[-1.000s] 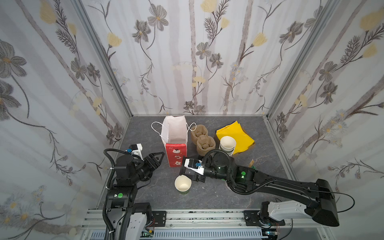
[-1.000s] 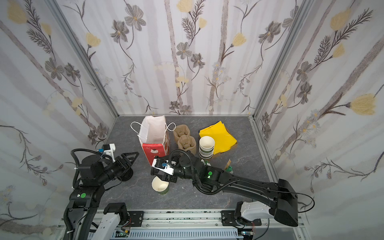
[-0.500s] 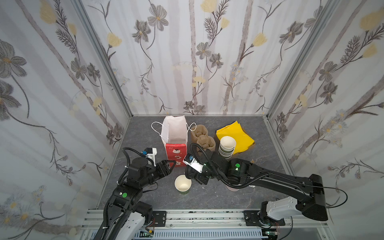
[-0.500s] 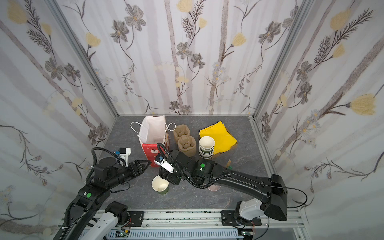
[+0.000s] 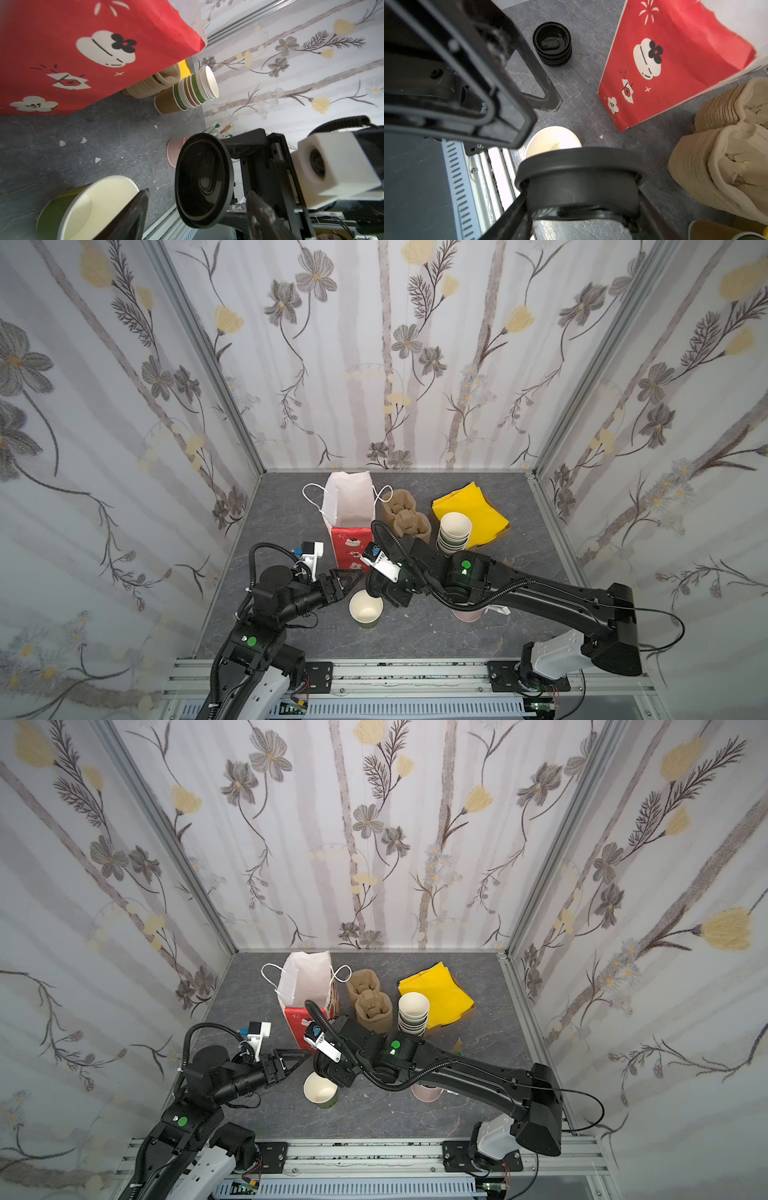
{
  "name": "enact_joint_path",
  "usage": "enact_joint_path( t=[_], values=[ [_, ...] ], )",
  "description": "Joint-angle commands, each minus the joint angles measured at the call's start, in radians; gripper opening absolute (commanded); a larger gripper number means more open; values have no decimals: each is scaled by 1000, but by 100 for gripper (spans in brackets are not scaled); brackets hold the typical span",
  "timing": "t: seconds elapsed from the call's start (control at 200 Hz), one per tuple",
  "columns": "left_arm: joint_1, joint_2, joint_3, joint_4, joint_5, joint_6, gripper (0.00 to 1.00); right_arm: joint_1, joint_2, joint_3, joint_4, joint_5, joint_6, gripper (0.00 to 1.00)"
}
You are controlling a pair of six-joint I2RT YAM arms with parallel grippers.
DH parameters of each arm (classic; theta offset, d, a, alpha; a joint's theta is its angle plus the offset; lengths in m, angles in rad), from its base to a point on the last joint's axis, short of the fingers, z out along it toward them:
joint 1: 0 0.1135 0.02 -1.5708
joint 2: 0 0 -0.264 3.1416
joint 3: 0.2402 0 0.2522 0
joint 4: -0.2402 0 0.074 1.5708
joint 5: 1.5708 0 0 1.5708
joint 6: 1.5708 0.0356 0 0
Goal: Pack the takeout coffee
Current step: 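Carry the lid over the white cup with the right gripper while the left draws back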
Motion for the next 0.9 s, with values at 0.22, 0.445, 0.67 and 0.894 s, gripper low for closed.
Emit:
enact_joint_path(
  t=[0.22,0.445,0.67,0.894],
  values=[
    [-2,44,-18,138,80,-54,67,0,30,36,61,-70,33,65],
    [-2,80,-7,168,103,-50,58,0,70,79,60,-106,34,65],
    [-2,90,-7,176,115,-44,48,-5,101,107,49,-136,40,65],
    [-2,87,-17,176,127,-36,48,-22,124,136,18,-156,56,65]
  ],
)
